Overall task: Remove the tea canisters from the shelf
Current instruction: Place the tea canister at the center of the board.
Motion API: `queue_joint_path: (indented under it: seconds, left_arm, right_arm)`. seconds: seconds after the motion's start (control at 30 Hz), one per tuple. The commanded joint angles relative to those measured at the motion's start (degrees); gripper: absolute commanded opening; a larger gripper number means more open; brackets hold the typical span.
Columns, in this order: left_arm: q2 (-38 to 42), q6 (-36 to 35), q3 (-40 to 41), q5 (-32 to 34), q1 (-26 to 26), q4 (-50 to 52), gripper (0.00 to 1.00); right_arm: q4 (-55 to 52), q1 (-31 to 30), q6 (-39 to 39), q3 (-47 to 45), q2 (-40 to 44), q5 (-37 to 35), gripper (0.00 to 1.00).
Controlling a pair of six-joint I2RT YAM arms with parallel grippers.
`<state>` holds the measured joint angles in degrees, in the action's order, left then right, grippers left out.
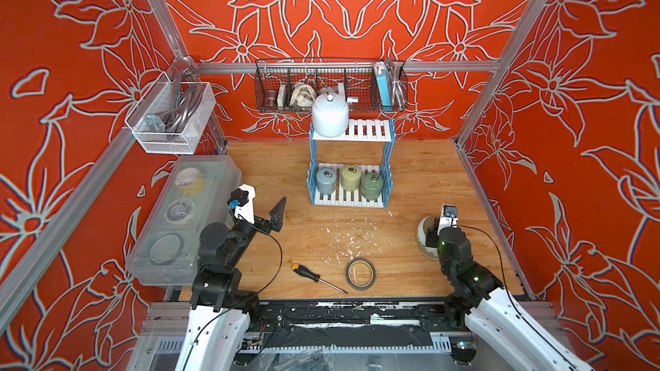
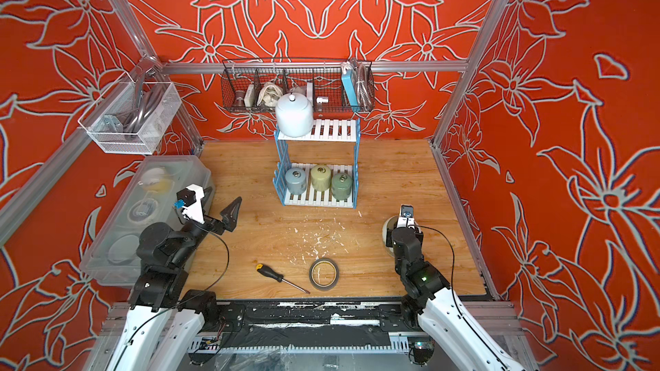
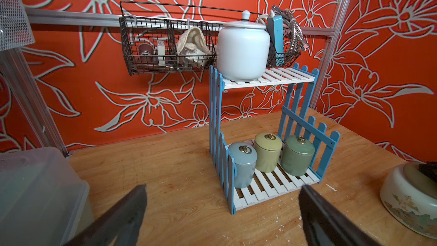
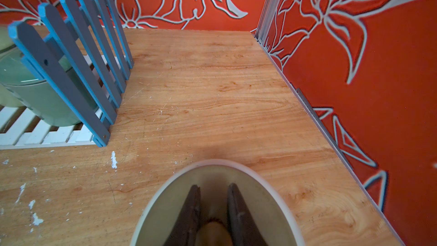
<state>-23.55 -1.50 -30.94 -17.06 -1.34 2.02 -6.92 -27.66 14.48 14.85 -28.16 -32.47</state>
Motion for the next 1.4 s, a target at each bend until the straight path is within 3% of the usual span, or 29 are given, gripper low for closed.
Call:
queue_joint_path:
  seconds: [0.0,0.4,0.57,0.77,0.97,1.1,1.37]
  left_arm:
    - [-0.27,-0.84,0.77,0.54,-0.02,-1.37,0.99]
    - [-0.28,0.28,0.41,-1.00,0.38,-0.92,0.99]
    - [0.06,-0.13,1.34,-0.59,0.24,-2.39,0.99]
    - [-0.01,-0.38,1.46,-0.40,0.40,-2.24,0.99]
    - [-0.36,1.01,-0.13,-0.41,0.22,0.64,0.99]
    - [-1.51,2.43,-2.94,-1.32,-0.28,4.31,0.99]
    - [-5.04,1.86,-6.94,-1.43,-1.47,7.78,0.99]
  right_arm:
    - [6.66,0.06,3.14,1.17,0.85,-1.67,0.00]
    - [0.99,0.06,10.80,-1.50,4.86,-1.79,0.00]
    - [1.11,0.04,13.32,-4.26,6.93,1.31,0.00]
    - [-1.27,0.07,12.73,-4.57,8.80,1.38,0.01]
    - [-1.54,0.06,9.70,-2.93,10.61,0.96,0.50]
    - [-2.27,0.06,7.69,-0.52,10.57,-0.46,0.65]
    - [-4.89,0.06,4.94,5.58,12.49,-0.04,0.79]
